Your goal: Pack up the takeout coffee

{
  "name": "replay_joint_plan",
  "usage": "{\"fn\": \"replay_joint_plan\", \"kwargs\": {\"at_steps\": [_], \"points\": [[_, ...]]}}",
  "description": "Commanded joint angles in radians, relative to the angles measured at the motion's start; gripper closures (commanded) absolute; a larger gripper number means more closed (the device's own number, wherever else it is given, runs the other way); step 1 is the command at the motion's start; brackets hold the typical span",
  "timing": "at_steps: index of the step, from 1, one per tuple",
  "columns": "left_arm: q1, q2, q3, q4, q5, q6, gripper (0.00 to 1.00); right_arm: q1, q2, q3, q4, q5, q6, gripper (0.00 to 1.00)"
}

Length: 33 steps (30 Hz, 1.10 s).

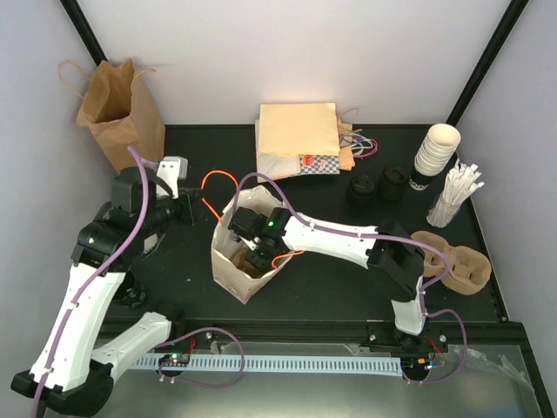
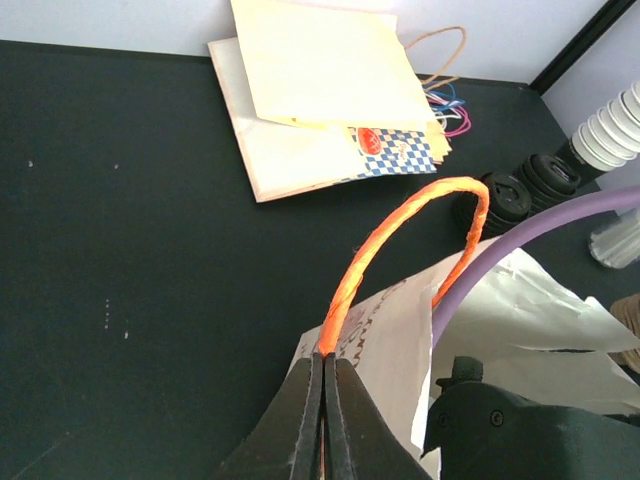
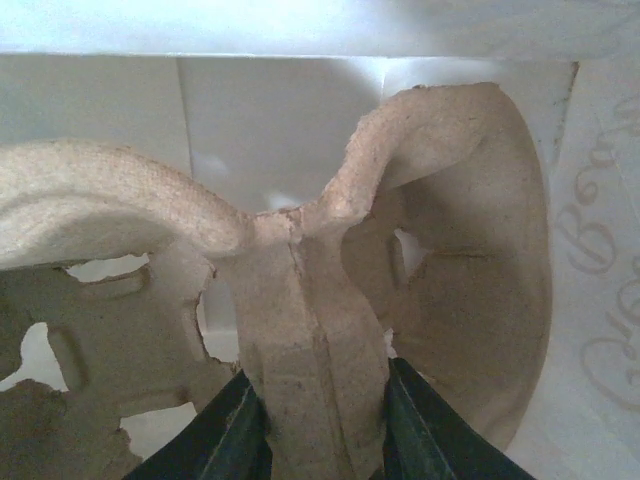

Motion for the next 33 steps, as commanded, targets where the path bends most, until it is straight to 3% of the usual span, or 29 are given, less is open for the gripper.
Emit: {"fn": "replay_joint_plan", "kwargs": {"at_steps": [1,11,33], "points": [[0.021,0.007,0.009,-0.018,-0.032,0.017,0.98,0.013,0.022,-0.019,0.037,-0.024,0.026,0.69],[0.077,0.013,0.06,-0.073,-0.107,0.074,0.98,0.031,0.063,-0.052,0.061,-0.028,-0.041,0.69],[0.099,-0.002,0.055,-0.078,-0.065,0.088,0.99,0.031,0.1,-0.056,0.034,0.062,-0.067,0.68]]}}
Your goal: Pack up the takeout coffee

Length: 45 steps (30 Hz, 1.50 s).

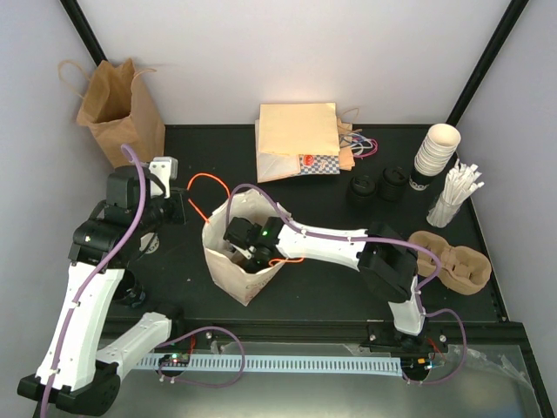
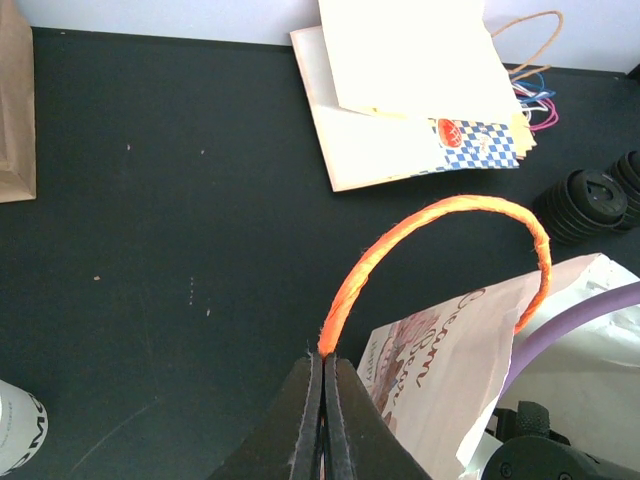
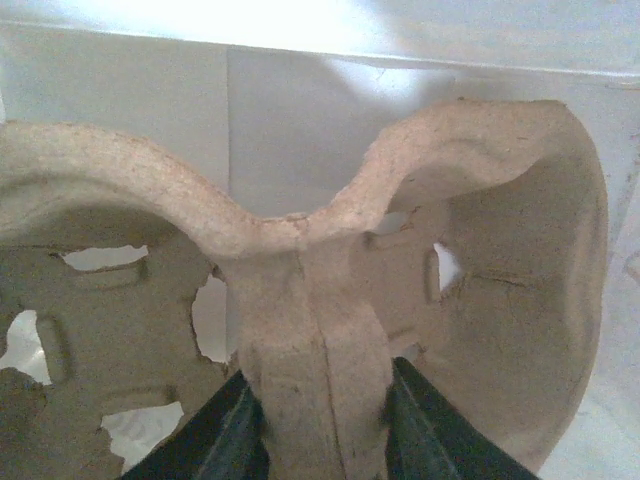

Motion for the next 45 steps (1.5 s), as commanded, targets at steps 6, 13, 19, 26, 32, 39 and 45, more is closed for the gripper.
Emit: {"fn": "replay_joint_plan", "kwargs": {"at_steps": [6,13,19,26,32,39,45], "points": [[0.009,-0.014,0.029,-0.003,0.017,0.012,0.98,0.004,0.059,-0.016,-0.054,0.068,-0.019,0.3],[0.009,-0.019,0.03,-0.01,0.028,0.012,0.98,0.012,0.033,-0.011,-0.055,0.068,-0.018,0.09],[0.009,-0.026,0.029,-0.012,0.047,0.011,0.98,0.012,-0.002,0.011,-0.08,0.085,-0.011,0.09],[0.009,-0.028,0.023,-0.008,0.096,0.026,0.99,0.014,-0.079,0.039,-0.122,0.107,0.003,0.0],[0.009,-0.046,-0.013,0.031,0.226,0.021,0.81,0.013,-0.11,0.061,-0.148,0.121,0.011,0.0],[0.009,-0.069,-0.065,0.033,0.344,0.009,0.52,0.014,-0.132,0.089,-0.171,0.126,0.014,0.0],[0.008,-0.095,-0.078,0.018,0.369,0.022,0.45,0.013,-0.146,0.1,-0.173,0.124,0.027,0.04]]}}
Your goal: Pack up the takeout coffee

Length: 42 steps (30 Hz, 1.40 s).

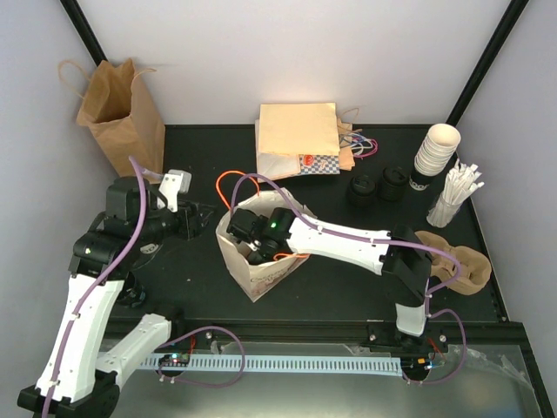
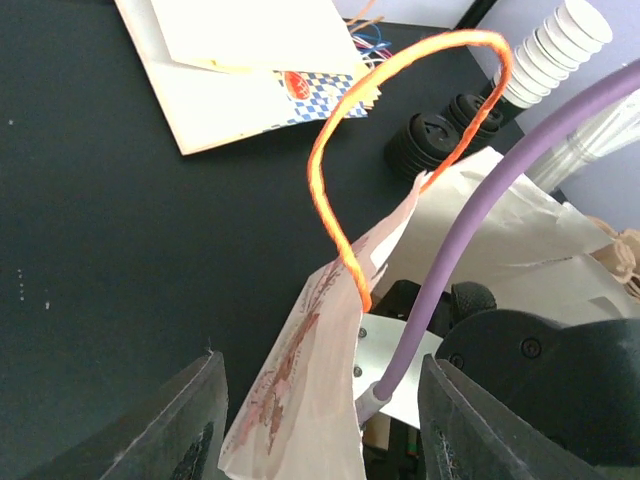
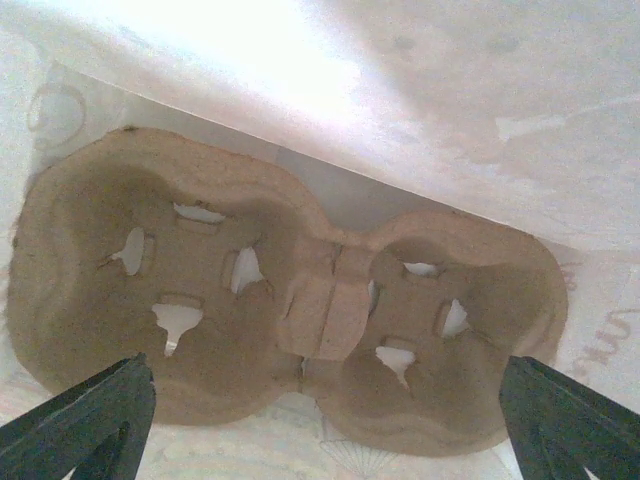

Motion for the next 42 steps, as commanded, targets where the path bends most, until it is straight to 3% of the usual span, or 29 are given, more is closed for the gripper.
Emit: {"fn": "replay_joint_plan", "kwargs": {"at_steps": [1,2,3,5,7,10,11,13,19,23,28,34,42], "points": [[0.008,-0.026,0.001,-0.005,0.052,0.01,0.45,0.005,-0.05,0.031,-0.012,0.013,0.022,0.13],[0.008,-0.029,0.0,-0.008,0.051,0.011,0.45,0.006,-0.049,0.03,-0.011,0.009,0.025,0.2],[0.008,-0.031,-0.001,-0.01,0.05,0.013,0.45,0.006,-0.046,0.032,-0.012,0.005,0.028,0.2],[0.008,-0.032,-0.001,-0.015,0.048,0.014,0.45,0.005,-0.047,0.031,-0.011,0.004,0.033,0.02],[0.008,-0.032,-0.002,-0.018,0.049,0.013,0.45,0.006,-0.052,0.029,-0.008,0.003,0.034,0.0],[0.008,-0.032,-0.001,-0.021,0.059,0.015,0.45,0.006,-0.062,0.028,-0.008,0.003,0.036,0.19],[0.008,-0.032,-0.002,-0.022,0.063,0.015,0.45,0.006,-0.064,0.03,-0.009,0.006,0.037,0.18],[0.008,-0.032,-0.003,-0.024,0.069,0.016,0.44,0.006,-0.068,0.031,-0.012,0.013,0.039,0.02],[0.008,-0.036,-0.004,-0.029,0.078,0.022,0.43,0.006,-0.086,0.042,-0.024,0.024,0.046,0.0],[0.008,-0.04,-0.006,-0.028,0.076,0.025,0.33,0.006,-0.104,0.058,-0.041,0.032,0.051,0.0],[0.009,-0.055,0.0,-0.033,0.021,0.015,0.02,0.005,-0.138,0.058,-0.045,0.054,0.065,0.0],[0.008,-0.092,0.008,-0.041,-0.084,-0.029,0.01,0.004,-0.188,0.058,-0.044,0.081,0.078,0.0],[0.008,-0.109,-0.017,0.01,0.027,-0.005,0.01,0.004,-0.182,0.071,-0.067,0.079,0.066,0.0]]}}
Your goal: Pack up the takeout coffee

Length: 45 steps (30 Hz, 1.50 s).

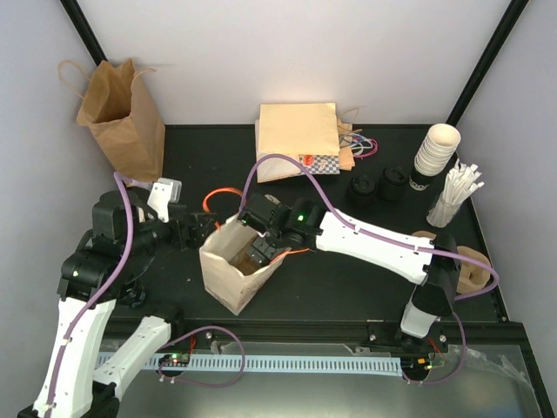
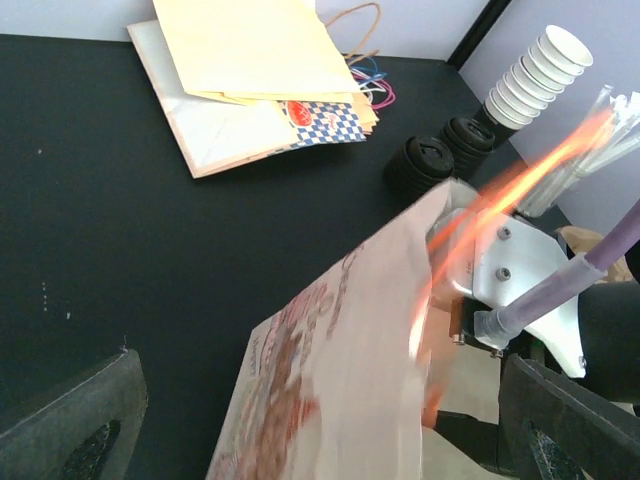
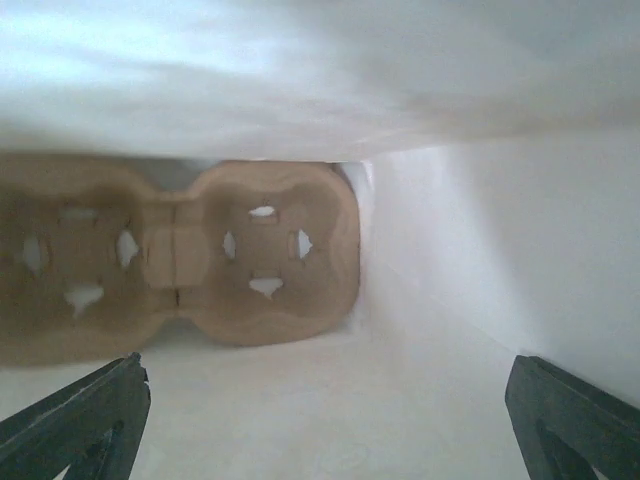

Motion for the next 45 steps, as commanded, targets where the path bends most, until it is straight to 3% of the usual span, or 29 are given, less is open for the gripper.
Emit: {"fn": "replay_joint_plan", "kwargs": {"at_steps": [1,16,26,38,45], "points": [[0.008,-0.013,-0.013,0.036,0.066,0.003,0.01,0.004,0.008,0.027,-0.027,0.023,0.0,0.0],[0.008,-0.003,-0.062,0.056,0.192,0.006,0.01,0.004,-0.047,0.095,-0.072,0.041,0.018,0.0],[0.005,-0.01,-0.068,0.012,0.251,-0.007,0.08,0.004,-0.062,0.146,-0.09,0.034,0.017,0.0],[-0.039,-0.146,-0.184,0.063,0.318,-0.222,0.17,0.004,-0.083,0.105,-0.023,0.023,0.03,0.0],[-0.157,-0.125,-0.209,0.033,0.248,-0.298,0.25,0.004,-0.098,0.088,0.004,0.033,0.036,0.0]]}}
